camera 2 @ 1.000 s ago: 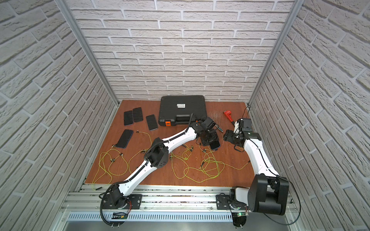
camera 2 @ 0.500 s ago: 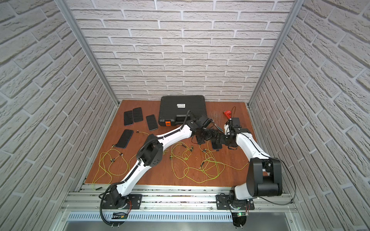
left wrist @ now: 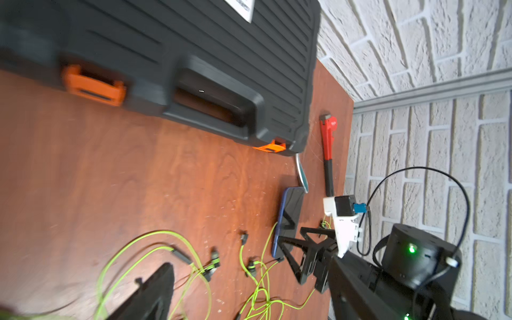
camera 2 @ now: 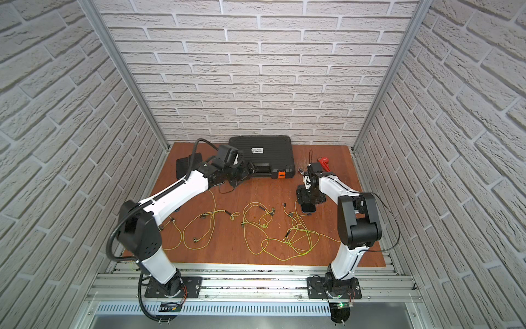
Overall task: Plug wired earphones into phones
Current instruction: Pick up the phone at the center of the board.
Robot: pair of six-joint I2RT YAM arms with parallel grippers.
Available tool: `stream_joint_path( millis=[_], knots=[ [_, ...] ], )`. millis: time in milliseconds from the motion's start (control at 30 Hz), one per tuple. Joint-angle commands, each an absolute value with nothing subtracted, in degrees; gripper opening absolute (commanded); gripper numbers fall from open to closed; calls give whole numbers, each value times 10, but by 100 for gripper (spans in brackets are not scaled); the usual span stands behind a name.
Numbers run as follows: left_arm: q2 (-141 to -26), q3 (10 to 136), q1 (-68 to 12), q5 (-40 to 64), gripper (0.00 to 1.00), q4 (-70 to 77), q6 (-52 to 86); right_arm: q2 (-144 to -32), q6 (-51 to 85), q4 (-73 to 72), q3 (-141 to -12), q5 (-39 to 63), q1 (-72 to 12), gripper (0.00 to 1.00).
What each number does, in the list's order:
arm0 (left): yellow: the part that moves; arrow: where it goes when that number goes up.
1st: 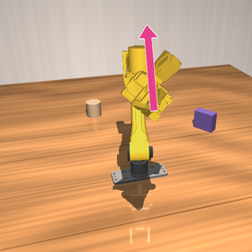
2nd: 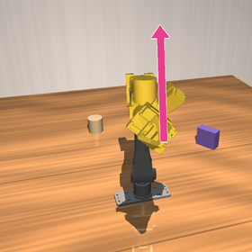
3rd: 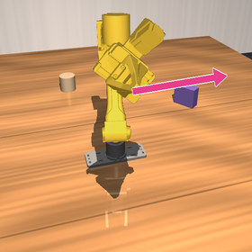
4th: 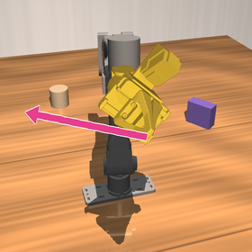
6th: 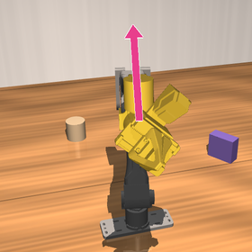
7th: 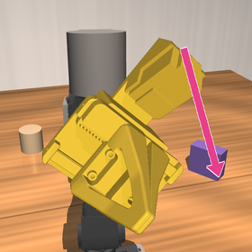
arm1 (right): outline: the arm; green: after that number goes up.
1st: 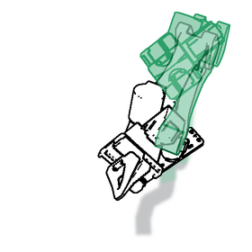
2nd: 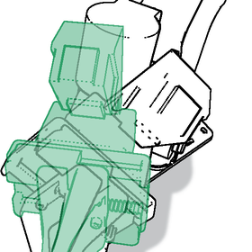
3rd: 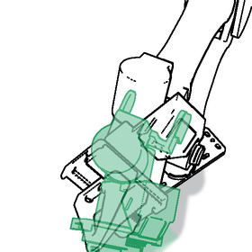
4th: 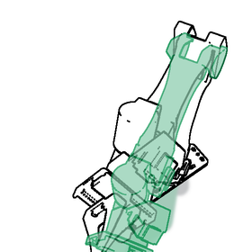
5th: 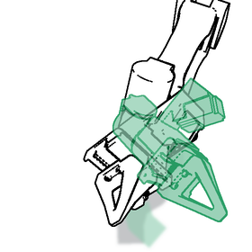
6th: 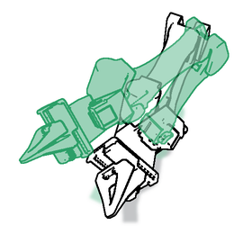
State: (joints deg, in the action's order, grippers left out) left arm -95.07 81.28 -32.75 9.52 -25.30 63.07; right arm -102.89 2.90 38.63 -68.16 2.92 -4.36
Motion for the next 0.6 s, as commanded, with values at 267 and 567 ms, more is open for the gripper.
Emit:
stream_joint_path(
  millis=[267,567],
  knots=[
    [-887,731,-286,67,85,-237,621,-1085,53,395,-704,-21,-54,78],
    [-898,738,-283,68,84,-234,624,-1038,54,417,-700,-45,-44,60]
  ],
)
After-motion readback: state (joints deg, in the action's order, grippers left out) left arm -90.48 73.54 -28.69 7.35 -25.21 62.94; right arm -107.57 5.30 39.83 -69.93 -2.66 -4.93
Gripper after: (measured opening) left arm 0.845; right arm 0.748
